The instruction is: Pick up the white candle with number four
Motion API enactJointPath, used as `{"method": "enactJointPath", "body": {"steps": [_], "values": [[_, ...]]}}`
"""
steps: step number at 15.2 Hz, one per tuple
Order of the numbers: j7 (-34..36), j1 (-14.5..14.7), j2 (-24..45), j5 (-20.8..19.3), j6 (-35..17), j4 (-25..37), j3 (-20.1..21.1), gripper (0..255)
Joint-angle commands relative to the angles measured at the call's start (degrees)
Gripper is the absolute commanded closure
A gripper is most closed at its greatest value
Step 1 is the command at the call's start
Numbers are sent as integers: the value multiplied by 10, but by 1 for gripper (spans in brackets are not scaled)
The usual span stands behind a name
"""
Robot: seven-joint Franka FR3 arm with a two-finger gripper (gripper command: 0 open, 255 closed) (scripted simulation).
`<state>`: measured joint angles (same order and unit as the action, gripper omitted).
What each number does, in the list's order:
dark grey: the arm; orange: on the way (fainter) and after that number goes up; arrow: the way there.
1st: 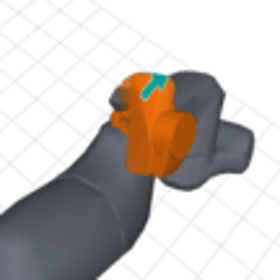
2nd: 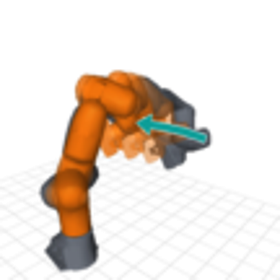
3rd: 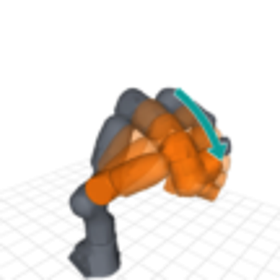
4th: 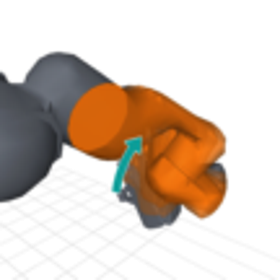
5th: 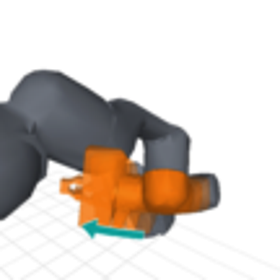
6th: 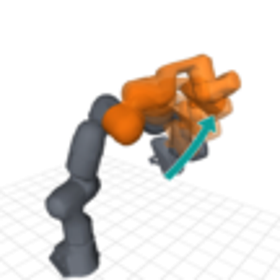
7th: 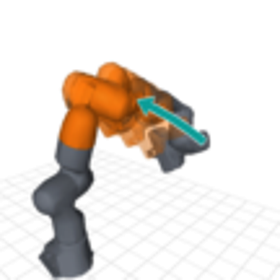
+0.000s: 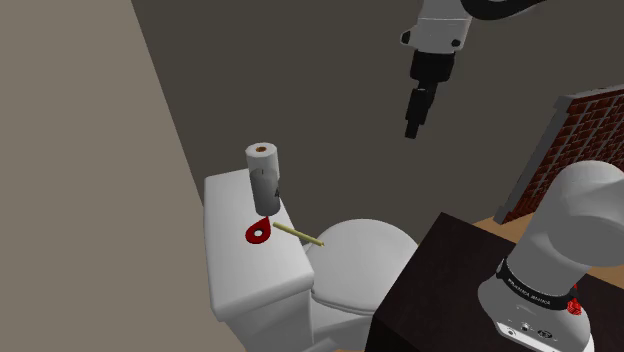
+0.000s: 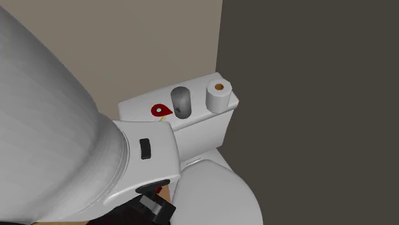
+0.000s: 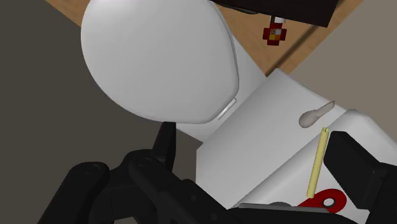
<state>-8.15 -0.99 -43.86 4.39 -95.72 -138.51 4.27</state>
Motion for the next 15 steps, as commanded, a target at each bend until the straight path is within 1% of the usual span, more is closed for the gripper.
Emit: {"method": "enactJointPath", "body": {"steps": [1, 8, 15], "values": [[0, 0, 0, 0, 0, 0, 0, 0], [5, 16, 128, 3, -119, 31, 41, 0], [20, 25, 266, -16, -212, 97, 82, 0]]}}
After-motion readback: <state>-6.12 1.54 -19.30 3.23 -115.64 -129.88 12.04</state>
